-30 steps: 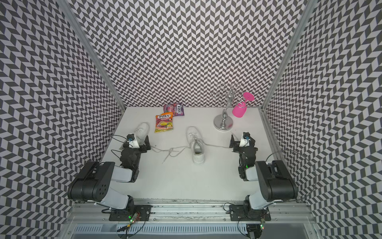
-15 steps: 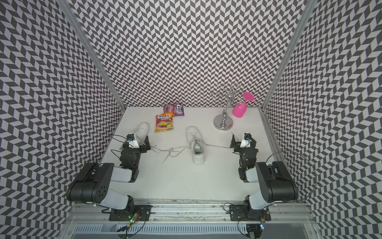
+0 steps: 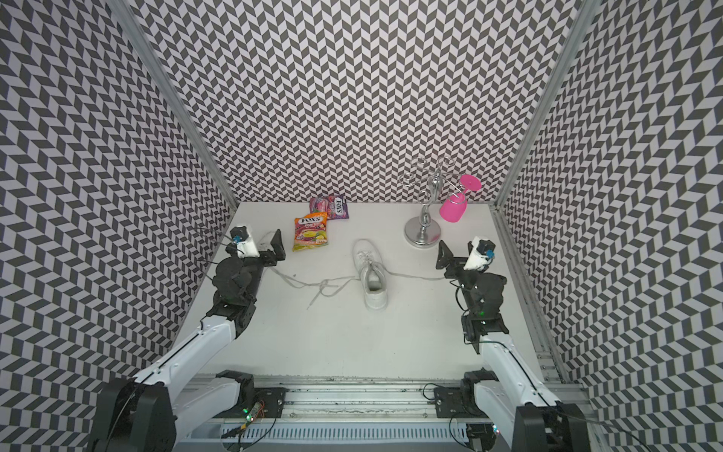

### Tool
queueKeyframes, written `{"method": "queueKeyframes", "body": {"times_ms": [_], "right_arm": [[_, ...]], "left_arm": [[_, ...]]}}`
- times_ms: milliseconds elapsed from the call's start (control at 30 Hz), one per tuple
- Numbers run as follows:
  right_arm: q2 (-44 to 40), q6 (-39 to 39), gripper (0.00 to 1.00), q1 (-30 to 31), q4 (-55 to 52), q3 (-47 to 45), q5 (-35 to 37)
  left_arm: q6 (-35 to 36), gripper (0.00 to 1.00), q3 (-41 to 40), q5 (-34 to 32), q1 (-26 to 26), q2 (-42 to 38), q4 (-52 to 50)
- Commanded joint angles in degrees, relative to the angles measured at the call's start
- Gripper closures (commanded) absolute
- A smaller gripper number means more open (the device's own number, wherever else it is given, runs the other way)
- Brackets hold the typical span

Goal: Tie the shoes
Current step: Move the shoe to the center of the board.

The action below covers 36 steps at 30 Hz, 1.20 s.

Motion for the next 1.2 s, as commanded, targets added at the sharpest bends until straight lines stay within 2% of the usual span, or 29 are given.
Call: {"method": "queueKeyframes", "body": {"times_ms": [0,100,200,400,533,767,900,933,967,1000,1067,1167], "right_arm": [[3.13,3.58,0.12,4.03,-12.55,5.03,-8.54],[7.95,1.93,0.17,10.06,-16.55,8.13,-6.27],[14.17,0.44,0.22,16.2,-18.85,11.46,-3.24],[27.08,-0.23,0.42,21.92,-24.57,19.81,0.64],[32.51,-0.38,0.49,23.6,-26.97,23.65,0.56],[34.25,0.61,0.52,25.35,-25.76,23.73,-1.24],[32.47,0.5,0.53,26.41,-26.82,23.04,0.51],[31.73,0.53,0.53,26.57,-27.04,22.76,0.83],[30.74,0.52,0.53,26.75,-27.21,22.39,1.11],[29.73,0.49,0.53,26.84,-27.21,21.97,1.2],[28.26,0.11,0.53,26.98,-26.95,21.09,0.84],[28.53,-0.2,0.53,27.14,-27.76,20.83,-0.2]], "left_arm": [[0.08,0.0,2.95,0.18,-6.3,2.7,-14.83],[0.08,0.0,3.2,0.18,-12.44,5.82,-17.39],[0.08,0.0,3.92,0.18,-15.73,10.83,-18.56],[0.08,0.0,8.23,0.18,-16.08,20.85,-20.75],[0.08,0.0,9.31,0.18,-16.04,24.1,-20.77],[0.08,0.0,8.66,0.18,-15.56,23.65,-20.33],[1.23,0.0,7.98,0.18,-15.26,22.34,-20.25],[-10.52,0.0,7.91,0.18,-15.15,22.07,-20.22],[-10.9,0.0,7.76,0.18,-15.12,21.66,-20.27],[-10.81,0.28,7.7,0.18,-15.01,21.35,-20.24],[-10.63,0.3,7.72,2.78,-14.96,21.15,-20.33],[-10.72,0.3,7.79,2.76,-14.86,21.22,-20.34]]}}
